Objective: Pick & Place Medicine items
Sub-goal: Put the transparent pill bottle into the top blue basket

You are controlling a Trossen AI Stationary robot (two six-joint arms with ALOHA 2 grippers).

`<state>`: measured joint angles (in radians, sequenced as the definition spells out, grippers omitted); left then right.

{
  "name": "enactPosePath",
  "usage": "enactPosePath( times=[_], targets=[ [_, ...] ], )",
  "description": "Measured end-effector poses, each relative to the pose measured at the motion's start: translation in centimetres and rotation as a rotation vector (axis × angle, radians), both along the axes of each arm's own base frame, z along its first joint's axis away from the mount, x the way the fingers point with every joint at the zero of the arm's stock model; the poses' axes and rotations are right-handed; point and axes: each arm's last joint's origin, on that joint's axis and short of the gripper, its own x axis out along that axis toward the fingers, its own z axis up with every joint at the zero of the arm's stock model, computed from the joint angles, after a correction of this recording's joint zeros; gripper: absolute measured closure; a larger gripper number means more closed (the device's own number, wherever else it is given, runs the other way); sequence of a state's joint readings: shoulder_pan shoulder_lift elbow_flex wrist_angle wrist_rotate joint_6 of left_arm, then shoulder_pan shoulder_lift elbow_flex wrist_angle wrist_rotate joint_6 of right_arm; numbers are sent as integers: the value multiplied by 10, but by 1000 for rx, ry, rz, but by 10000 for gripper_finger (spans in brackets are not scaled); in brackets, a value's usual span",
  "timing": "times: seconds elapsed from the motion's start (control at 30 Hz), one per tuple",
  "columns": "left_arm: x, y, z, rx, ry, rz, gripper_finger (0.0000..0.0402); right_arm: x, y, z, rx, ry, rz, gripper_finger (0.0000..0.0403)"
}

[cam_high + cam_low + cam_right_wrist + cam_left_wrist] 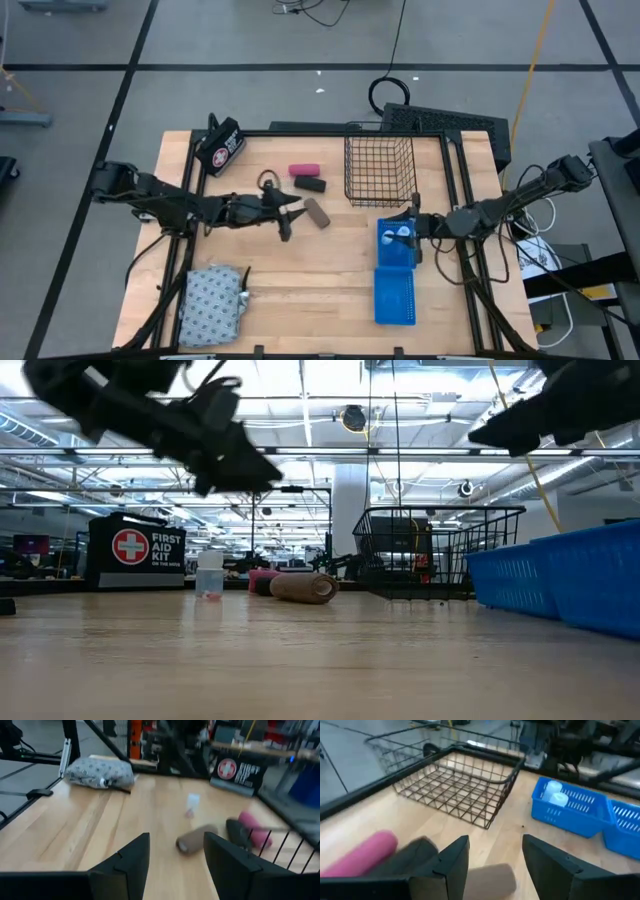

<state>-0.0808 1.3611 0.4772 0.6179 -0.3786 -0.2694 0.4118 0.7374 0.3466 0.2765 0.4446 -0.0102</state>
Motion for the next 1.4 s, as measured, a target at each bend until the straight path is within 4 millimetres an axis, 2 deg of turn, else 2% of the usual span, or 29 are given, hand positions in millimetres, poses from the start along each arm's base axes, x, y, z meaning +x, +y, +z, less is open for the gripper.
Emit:
enactPosePath(
  times=[0.1, 0.2, 0.27, 0.47, 0.7, 0.87, 1.03, 1.23, 1.4],
  targets=[
    [-17, -3, -9, -31, -136, 1, 205, -1, -1, 6, -53, -44, 9, 229],
    [-31, -7, -23, -27, -129, 8, 190, -1, -1, 9, -116, -71, 13, 229],
    [-36, -8, -23, -45, -139, 28, 177, -1, -3, 10, -153, -78, 8, 229],
    [-50, -4, -22, 26, 0, 81, 147, 2, -10, 10, -175, -75, -40, 231],
    [-75, 1, -11, 118, 113, 126, 145, 6, -17, 7, -183, -51, -77, 236],
    [-91, 3, -23, -7, 261, 165, 156, 9, -21, 4, -189, -31, -108, 237],
    [-91, 1, -41, -114, 367, 163, 171, 12, -26, 2, -196, -13, -139, 238],
    [-78, -1, -65, -133, 445, 192, 182, 15, -31, -2, -163, 6, -174, 238],
    [-62, -2, -77, -122, 394, 168, 179, 16, -31, -3, -151, 12, -178, 234]
  ],
)
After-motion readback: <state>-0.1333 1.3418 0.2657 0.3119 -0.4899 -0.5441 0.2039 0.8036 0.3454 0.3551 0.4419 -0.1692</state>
